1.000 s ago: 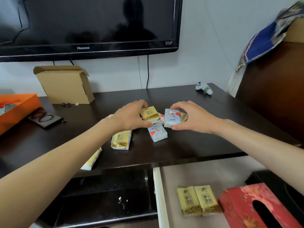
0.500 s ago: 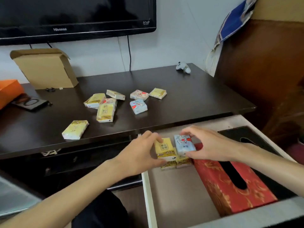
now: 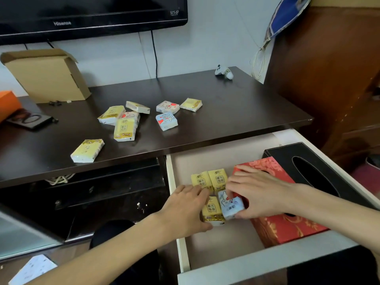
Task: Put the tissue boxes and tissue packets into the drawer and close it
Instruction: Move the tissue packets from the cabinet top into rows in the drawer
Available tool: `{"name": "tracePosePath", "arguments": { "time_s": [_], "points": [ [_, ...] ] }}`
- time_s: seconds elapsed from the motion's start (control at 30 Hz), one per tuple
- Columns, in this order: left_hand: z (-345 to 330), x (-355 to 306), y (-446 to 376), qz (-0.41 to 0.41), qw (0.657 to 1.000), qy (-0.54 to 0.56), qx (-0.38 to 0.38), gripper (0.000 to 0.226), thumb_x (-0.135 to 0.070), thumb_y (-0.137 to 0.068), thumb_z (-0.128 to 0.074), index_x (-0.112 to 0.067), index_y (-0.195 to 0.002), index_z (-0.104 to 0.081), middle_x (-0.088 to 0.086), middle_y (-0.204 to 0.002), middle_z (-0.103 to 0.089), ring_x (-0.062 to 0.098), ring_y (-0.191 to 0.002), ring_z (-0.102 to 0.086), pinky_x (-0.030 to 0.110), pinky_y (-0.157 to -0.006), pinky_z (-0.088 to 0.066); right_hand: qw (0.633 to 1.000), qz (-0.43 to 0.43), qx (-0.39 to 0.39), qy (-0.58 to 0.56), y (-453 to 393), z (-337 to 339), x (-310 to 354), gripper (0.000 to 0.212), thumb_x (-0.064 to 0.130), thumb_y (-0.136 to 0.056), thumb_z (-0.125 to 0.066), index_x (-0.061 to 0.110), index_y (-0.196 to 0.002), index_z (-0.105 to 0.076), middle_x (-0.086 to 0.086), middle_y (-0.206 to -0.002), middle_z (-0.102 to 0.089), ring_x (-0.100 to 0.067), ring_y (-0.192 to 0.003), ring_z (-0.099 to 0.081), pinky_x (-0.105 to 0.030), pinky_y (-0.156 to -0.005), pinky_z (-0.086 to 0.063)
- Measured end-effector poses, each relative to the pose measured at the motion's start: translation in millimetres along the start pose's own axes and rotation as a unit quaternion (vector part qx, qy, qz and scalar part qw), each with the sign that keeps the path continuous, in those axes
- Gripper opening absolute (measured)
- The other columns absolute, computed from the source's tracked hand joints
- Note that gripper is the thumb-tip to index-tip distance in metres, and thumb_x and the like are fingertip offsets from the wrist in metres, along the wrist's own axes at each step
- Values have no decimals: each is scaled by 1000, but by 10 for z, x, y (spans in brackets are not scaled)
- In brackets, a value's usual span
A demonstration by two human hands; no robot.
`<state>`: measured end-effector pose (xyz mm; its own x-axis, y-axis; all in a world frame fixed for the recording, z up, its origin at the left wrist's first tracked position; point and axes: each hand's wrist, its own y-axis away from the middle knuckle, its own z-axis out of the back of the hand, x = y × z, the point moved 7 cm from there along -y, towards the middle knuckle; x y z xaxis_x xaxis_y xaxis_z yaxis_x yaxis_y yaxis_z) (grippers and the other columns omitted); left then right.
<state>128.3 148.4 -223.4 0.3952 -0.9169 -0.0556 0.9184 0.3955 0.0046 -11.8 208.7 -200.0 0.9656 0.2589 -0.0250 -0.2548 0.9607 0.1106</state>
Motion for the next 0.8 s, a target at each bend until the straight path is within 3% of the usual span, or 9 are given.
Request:
{"name": "tracePosePath", "arguments": {
  "time_s": [0.17, 0.4, 0.53, 0.6, 0.7, 0.8],
  "points": [
    [-58, -27, -21, -2, 998, -45, 33, 69, -64, -76, -63, -20, -127, -46, 1, -124, -55, 23, -114, -50, 38, -100, -35, 999, 5, 34, 31, -52, -55, 49, 59, 77, -83, -41, 27, -107, -60, 13, -104, -58, -13, -103, -53, -38, -119, -14],
    [-7, -52, -52, -9, 998, -56, 18, 67, -60, -78, -64, -20, -130, -46, 3, -127, -41, 20, -113, -38, 38, -88, -45, 996, 6, 35, 82, -107, -99, 89, 51, 58, -87, -62, 22, -123, -63, 4, -120, -57, -19, -116, -50, -45, -119, -23],
    [4, -21, -75, -12, 998, -51, 18, 72, -64, -75, -65, -21, -131, -48, 5, -137, -36, 23, -127, -30, 40, -96, -45, 993, -6, 45, 107, -140, -106, 88, 56, 58, -86, -64, 20, -127, -63, 1, -126, -56, -21, -120, -47, -47, -119, -23],
    [-5, 16, -83, -10, 999, -27, 35, 73, -64, -75, -65, -21, -131, -48, 5, -142, -36, 24, -133, -29, 40, -98, -45, 991, -11, 58, 116, -157, -105, 74, 62, 63, -84, -63, 21, -129, -61, 2, -129, -54, -21, -126, -44, -50, -123, -14],
    [-22, 66, -94, -5, 999, -5, 51, 69, -63, -76, -65, -21, -129, -48, 3, -138, -43, 22, -128, -39, 40, -96, -47, 988, -27, 90, 123, -187, -96, 20, 70, 70, -82, -61, 20, -132, -61, 3, -130, -55, -20, -129, -42, -53, -125, -4],
    [-33, 75, -102, -3, 999, 6, 46, 64, -62, -77, -64, -22, -124, -49, -1, -124, -53, 19, -112, -51, 35, -88, -47, 985, -31, 106, 135, -214, -125, 33, 64, 66, -82, -66, 20, -126, -65, 4, -123, -61, -20, -125, -45, -54, -125, -3]
  ]
}}
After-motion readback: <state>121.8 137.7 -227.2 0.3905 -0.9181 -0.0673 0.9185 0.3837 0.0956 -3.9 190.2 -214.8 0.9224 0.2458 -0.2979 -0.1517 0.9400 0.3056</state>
